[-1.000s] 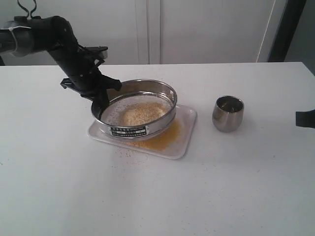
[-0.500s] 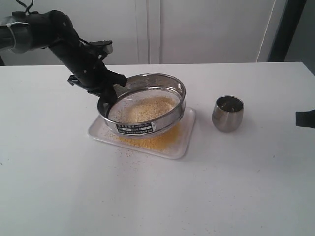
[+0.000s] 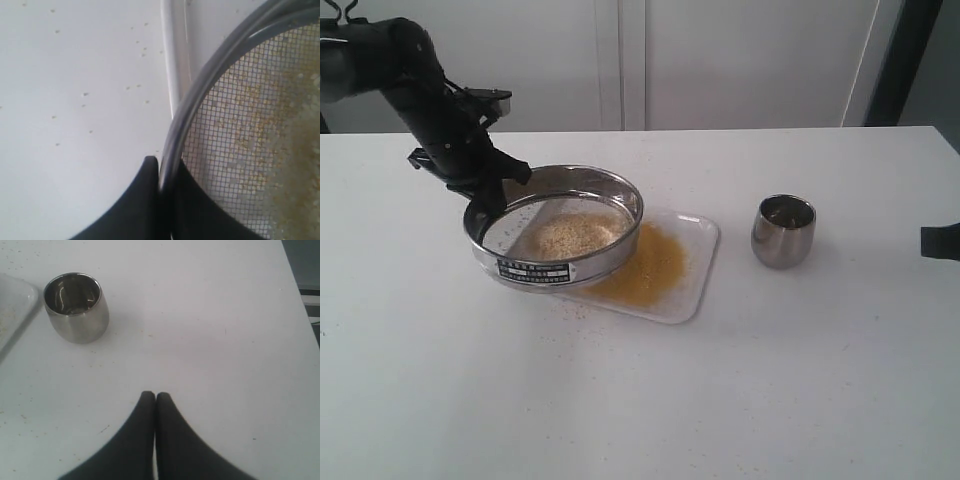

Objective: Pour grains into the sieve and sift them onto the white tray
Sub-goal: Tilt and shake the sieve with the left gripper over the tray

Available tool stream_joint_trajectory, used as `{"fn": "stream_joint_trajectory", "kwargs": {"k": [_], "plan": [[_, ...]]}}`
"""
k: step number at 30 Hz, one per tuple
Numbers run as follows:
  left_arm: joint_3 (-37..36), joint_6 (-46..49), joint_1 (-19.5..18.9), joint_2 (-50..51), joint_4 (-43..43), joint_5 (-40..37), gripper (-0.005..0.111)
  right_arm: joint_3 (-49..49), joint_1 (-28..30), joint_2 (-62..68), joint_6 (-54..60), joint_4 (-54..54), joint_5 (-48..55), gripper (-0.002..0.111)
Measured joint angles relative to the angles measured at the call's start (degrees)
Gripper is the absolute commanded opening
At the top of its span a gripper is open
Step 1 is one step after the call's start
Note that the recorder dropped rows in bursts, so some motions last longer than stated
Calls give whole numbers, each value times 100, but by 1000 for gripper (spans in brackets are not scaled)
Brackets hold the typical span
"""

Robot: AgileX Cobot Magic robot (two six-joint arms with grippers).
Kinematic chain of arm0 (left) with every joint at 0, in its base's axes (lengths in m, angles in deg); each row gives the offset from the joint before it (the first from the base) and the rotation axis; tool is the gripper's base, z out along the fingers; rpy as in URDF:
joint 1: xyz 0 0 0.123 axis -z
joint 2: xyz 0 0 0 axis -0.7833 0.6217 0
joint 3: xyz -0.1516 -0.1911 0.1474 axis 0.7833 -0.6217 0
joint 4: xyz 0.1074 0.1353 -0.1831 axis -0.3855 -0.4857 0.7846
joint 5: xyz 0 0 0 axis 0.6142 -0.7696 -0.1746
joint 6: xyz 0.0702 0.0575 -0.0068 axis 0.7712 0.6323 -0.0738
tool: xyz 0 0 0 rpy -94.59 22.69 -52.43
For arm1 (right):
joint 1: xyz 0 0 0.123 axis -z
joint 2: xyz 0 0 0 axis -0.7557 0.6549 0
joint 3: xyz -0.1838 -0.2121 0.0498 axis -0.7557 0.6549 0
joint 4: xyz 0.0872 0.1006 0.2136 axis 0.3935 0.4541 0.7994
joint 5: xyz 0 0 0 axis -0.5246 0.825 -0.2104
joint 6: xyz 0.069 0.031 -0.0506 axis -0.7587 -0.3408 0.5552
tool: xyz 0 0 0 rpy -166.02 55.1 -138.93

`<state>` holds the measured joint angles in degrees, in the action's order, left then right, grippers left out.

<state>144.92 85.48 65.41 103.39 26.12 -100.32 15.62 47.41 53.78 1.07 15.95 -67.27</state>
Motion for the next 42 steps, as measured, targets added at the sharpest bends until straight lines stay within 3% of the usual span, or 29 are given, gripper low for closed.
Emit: {"fn": "stream_joint_trajectory", "kwargs": {"k": [7,14,18,22,27,30,37,42], "plan": [[0,-210,134,-43,-30,244,0,0,0,0,0,0,0,0],[0,-296,810,-43,418,976,0,0,0,0,0,0,0,0],[0,-296,879,-43,419,945,0,0,0,0,0,0,0,0],[0,-309,618,-43,-33,616,0,0,0,0,10,0,0,0],[0,-309,-246,-175,-634,178,0,0,0,0,10,0,0,0],[0,-309,-313,-219,-563,204,0,0,0,0,10,0,0,0],[-10,-309,370,-219,242,1047,0,0,0,0,10,0,0,0],[-10,-309,696,-219,329,1127,0,0,0,0,10,0,0,0]]}}
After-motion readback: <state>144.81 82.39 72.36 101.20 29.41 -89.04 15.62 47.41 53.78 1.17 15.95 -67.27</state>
